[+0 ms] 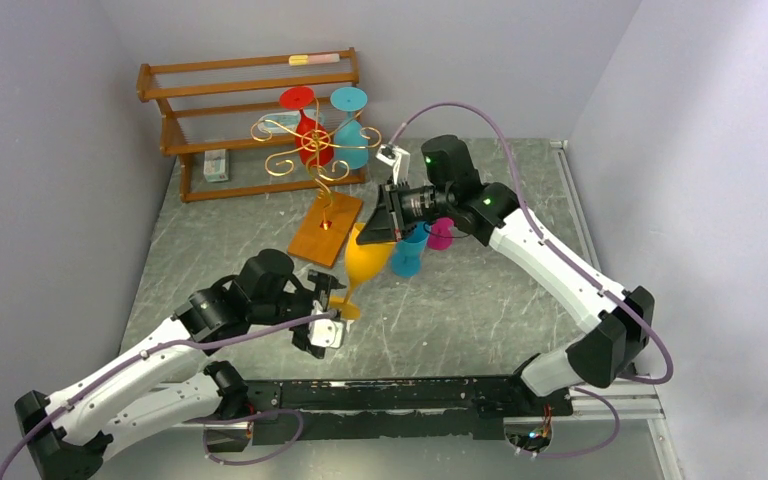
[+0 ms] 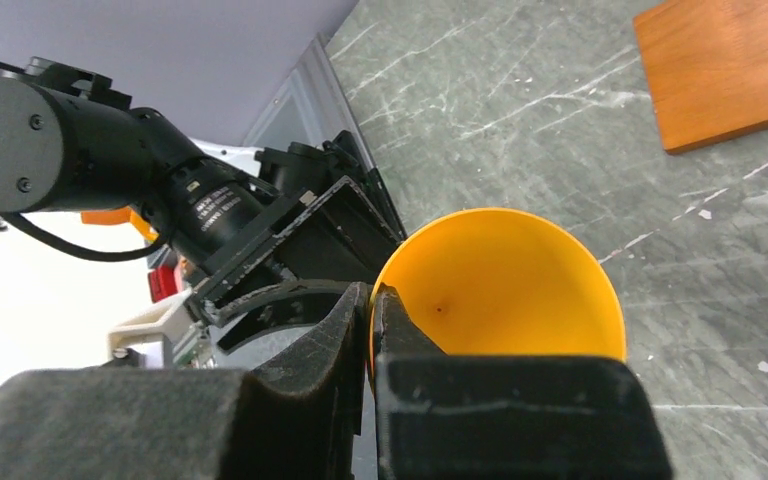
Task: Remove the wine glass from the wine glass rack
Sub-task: Place the wine glass at the center of the board.
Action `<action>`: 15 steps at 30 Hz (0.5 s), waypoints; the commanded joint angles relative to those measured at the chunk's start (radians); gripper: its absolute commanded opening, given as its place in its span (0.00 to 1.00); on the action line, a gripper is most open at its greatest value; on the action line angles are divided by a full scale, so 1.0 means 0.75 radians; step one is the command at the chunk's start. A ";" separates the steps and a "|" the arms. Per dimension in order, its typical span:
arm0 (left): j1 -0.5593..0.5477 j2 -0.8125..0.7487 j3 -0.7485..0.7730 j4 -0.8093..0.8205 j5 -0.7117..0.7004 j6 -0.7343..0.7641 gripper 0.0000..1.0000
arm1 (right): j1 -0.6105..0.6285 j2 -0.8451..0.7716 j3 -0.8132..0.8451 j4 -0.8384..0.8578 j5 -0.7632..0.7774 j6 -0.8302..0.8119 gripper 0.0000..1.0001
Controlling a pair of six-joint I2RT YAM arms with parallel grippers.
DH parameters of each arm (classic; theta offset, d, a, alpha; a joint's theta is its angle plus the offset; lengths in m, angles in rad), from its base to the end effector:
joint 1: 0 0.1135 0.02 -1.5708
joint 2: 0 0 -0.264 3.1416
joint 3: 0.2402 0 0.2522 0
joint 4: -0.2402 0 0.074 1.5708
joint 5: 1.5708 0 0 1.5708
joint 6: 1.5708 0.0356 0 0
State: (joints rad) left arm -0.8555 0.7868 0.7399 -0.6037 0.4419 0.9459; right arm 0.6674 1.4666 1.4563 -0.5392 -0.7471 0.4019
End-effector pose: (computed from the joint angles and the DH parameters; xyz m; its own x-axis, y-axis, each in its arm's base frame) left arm 0.0971 -0.1350 0.2846 0.5021 0.5399 -0.6756 0.8519 -0.1743 0.4938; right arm 0.2391 0.2192 0.3813 -0.7332 -0.2124 -0.6460 -0.6763 0.3267 0.6602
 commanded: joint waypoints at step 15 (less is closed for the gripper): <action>-0.001 -0.062 0.094 0.452 -0.390 -1.001 0.97 | 0.225 -0.454 -0.534 0.248 0.527 -0.334 0.00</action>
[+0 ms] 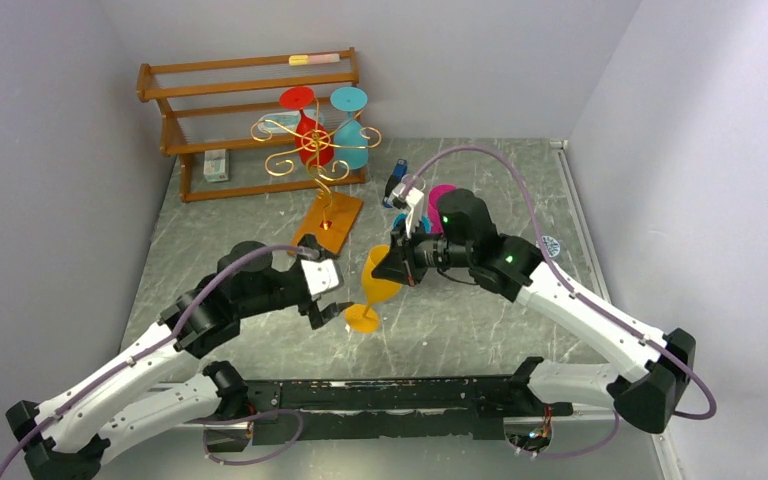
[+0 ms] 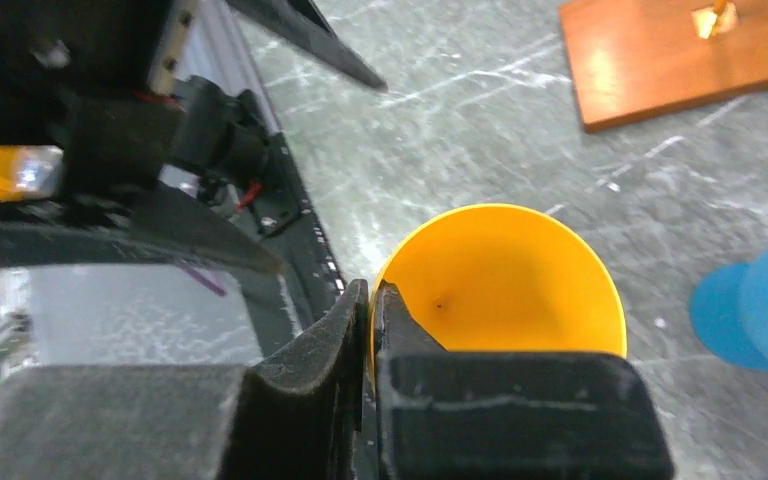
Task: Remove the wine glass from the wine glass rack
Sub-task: Place the wine glass at the center of the board.
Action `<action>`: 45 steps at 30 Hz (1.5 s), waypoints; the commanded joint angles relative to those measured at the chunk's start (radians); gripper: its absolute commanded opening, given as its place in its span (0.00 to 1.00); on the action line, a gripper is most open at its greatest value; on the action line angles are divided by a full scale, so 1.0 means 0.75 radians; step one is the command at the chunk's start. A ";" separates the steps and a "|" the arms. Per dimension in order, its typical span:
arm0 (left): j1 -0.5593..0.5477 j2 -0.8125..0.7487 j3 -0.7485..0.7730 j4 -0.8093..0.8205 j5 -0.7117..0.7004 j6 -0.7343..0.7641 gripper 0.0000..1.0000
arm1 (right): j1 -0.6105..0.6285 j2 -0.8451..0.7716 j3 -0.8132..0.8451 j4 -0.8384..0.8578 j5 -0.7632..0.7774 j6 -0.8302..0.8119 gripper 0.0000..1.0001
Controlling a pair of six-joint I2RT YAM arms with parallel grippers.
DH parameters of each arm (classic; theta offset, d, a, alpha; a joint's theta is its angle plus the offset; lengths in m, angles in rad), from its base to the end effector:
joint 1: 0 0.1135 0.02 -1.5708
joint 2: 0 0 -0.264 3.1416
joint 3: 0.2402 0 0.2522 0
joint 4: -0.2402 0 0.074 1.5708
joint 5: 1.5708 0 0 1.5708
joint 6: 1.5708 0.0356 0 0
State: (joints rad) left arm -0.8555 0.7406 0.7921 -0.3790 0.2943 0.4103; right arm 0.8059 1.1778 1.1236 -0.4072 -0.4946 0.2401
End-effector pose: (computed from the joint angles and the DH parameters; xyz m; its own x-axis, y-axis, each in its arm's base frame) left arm 0.1031 -0.1344 0.3294 0.1666 0.3903 -0.9055 0.9118 0.2886 0.2921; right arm 0.1686 0.2000 0.3571 -0.5204 -0.2400 -0.8195 -0.8293 0.3705 0.4182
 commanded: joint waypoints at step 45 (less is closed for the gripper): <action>-0.001 -0.123 0.023 0.022 -0.800 -0.864 0.97 | 0.063 -0.172 -0.522 0.393 1.627 0.177 0.00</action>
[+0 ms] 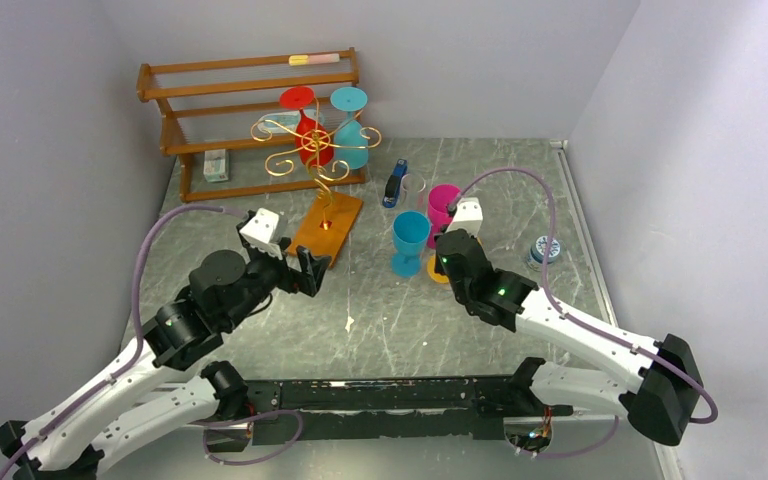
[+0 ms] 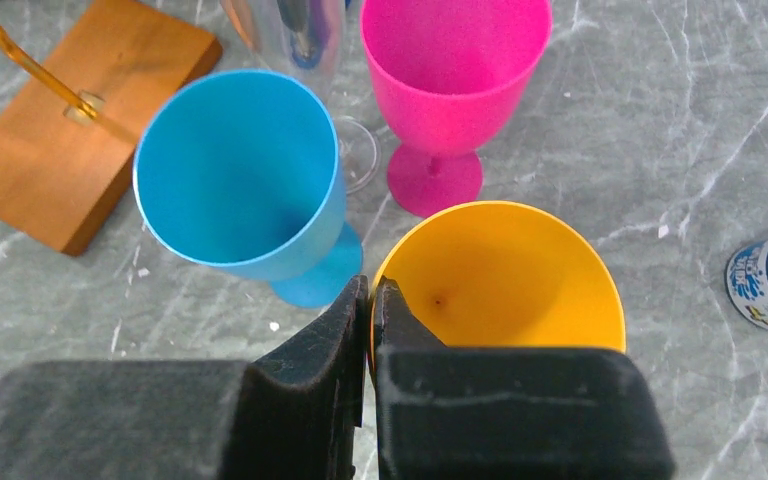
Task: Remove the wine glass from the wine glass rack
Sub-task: Place the wine glass at the center of the board.
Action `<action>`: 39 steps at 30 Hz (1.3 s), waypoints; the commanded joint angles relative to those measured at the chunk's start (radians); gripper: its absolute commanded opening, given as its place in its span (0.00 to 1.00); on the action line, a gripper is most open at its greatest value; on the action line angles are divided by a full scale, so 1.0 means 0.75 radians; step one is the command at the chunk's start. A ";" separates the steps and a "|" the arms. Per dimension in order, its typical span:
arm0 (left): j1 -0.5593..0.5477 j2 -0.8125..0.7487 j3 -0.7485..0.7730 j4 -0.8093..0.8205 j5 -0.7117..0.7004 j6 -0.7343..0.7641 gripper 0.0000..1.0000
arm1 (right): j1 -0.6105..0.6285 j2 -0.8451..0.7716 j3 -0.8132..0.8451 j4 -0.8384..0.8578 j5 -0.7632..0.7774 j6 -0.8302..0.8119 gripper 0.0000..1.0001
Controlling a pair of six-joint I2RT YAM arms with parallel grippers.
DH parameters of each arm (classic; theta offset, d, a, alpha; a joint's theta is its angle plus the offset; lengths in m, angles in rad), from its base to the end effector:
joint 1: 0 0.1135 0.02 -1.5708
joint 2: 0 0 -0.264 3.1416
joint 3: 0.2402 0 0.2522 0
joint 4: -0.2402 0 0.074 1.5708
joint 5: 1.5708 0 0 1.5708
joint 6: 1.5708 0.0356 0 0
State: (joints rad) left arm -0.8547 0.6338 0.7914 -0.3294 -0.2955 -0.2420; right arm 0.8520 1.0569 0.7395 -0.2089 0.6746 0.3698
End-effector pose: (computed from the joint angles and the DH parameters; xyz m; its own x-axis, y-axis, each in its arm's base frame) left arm 0.1038 -0.1035 0.3491 -0.2368 -0.0772 -0.9685 0.4909 0.8507 -0.1878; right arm 0.1680 0.1582 0.2728 -0.3923 -0.0197 -0.9196 -0.0969 0.9951 0.0200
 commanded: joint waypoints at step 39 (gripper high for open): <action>-0.003 -0.035 -0.021 -0.042 -0.017 0.080 0.97 | -0.068 0.196 0.124 0.022 -0.018 -0.010 0.10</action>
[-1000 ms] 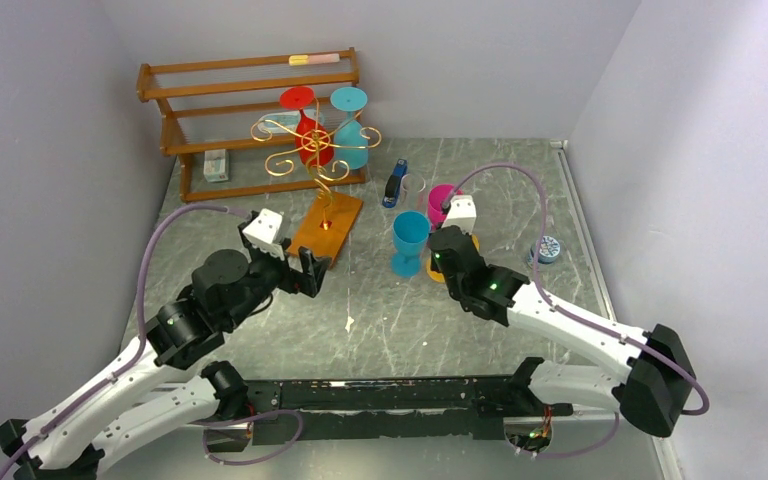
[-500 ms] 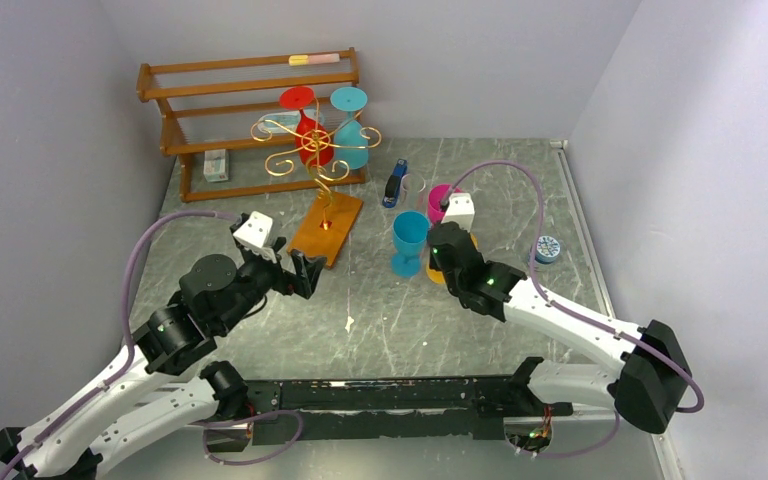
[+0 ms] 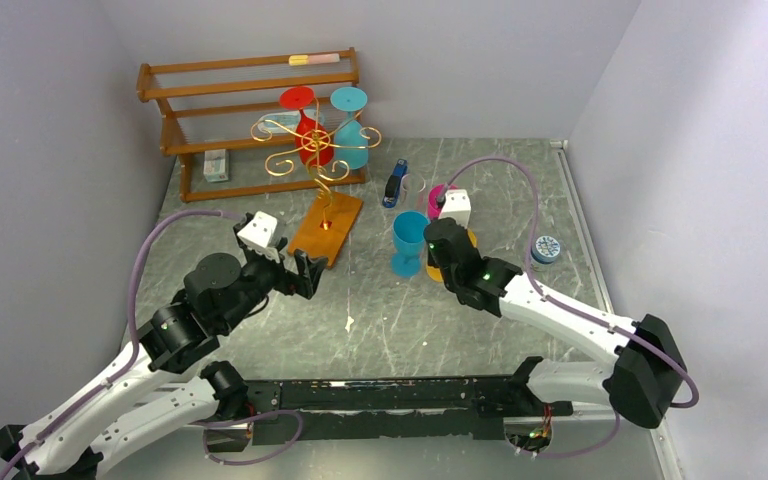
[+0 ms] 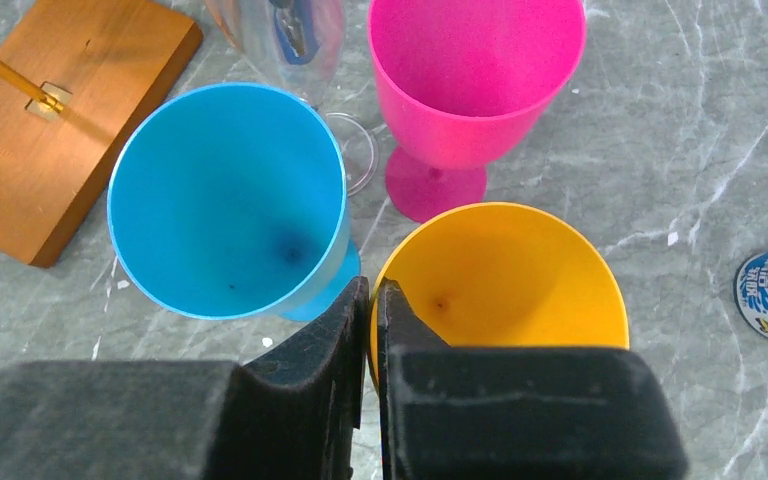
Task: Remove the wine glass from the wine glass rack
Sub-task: Place the wine glass at the center of the board.
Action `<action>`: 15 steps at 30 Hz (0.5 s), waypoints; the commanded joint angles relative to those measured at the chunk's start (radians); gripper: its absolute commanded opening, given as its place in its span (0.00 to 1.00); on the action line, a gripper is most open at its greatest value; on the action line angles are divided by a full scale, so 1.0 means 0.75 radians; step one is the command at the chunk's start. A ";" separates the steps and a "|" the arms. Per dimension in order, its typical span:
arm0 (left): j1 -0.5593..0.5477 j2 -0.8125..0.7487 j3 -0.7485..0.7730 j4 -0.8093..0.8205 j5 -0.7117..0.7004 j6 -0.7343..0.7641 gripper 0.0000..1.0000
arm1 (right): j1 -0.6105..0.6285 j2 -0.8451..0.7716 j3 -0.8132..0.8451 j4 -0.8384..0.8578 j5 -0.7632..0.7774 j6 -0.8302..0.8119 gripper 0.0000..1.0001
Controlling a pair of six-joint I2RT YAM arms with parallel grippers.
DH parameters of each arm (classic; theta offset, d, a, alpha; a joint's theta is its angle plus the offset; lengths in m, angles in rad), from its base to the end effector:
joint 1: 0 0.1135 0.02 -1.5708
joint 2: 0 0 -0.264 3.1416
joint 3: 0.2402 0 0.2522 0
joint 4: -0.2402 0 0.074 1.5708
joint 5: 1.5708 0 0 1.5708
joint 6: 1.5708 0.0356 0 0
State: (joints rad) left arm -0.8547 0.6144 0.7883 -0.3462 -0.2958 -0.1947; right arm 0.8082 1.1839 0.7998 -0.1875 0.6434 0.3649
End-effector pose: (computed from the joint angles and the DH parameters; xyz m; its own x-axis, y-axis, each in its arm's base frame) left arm 0.1008 -0.1000 0.3486 -0.2135 -0.0365 -0.9763 0.5012 0.8536 -0.1416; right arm 0.1924 0.1705 0.2664 -0.4312 -0.0380 -0.9015 -0.0814 0.9967 -0.0030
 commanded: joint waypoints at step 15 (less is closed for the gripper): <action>-0.002 -0.002 0.002 -0.046 -0.038 0.021 0.97 | -0.010 0.043 0.114 -0.061 0.042 -0.011 0.22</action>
State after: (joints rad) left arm -0.8547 0.6151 0.7868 -0.3622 -0.3103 -0.1867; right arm 0.8059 1.2247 0.8555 -0.2123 0.6441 0.3573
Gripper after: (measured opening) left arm 0.971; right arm 0.194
